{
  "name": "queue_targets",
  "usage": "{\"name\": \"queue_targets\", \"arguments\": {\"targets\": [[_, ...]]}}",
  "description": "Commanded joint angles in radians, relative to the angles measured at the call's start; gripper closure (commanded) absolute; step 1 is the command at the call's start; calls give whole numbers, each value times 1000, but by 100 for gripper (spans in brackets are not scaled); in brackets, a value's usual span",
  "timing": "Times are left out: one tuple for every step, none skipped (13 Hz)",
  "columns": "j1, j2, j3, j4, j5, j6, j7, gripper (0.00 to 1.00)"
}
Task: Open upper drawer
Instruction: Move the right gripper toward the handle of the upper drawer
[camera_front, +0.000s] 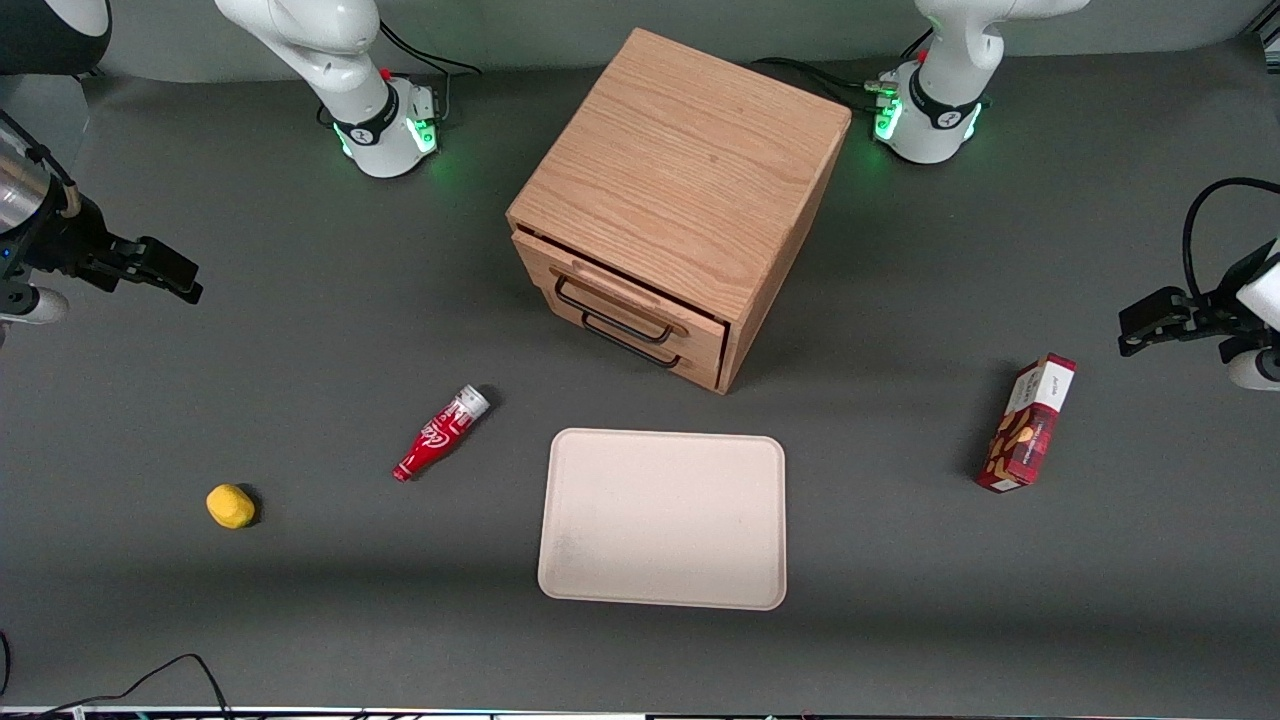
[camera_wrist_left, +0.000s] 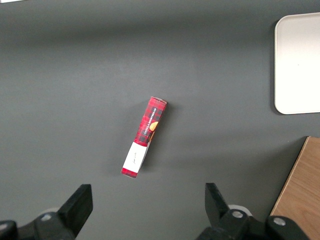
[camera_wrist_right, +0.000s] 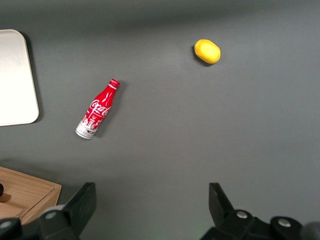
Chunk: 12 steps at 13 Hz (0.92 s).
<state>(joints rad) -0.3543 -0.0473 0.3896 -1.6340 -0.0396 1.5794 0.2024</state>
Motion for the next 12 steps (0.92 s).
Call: {"name": "queue_targets", "arguments": {"targets": [[2, -19, -6, -10, -5, -5, -21, 0], [2, -11, -6, -1, -5, -4, -30, 0], [8, 1, -6, 15, -3, -4, -38, 0], [12, 18, 3, 20, 3, 2, -38, 0], [24, 36, 15, 37, 4, 7, -38, 0], [55, 65, 31, 67, 6, 8, -37, 0], [87, 102, 41, 109, 6, 8, -32, 0], [125, 134, 64, 143, 4, 8, -40, 0], [161, 173, 86, 172, -2, 7, -37, 0], [199, 205, 113, 190, -9, 7, -37, 0], [239, 231, 139, 194, -38, 10, -37, 0], [276, 268, 170, 206, -84, 19, -41, 0]]}}
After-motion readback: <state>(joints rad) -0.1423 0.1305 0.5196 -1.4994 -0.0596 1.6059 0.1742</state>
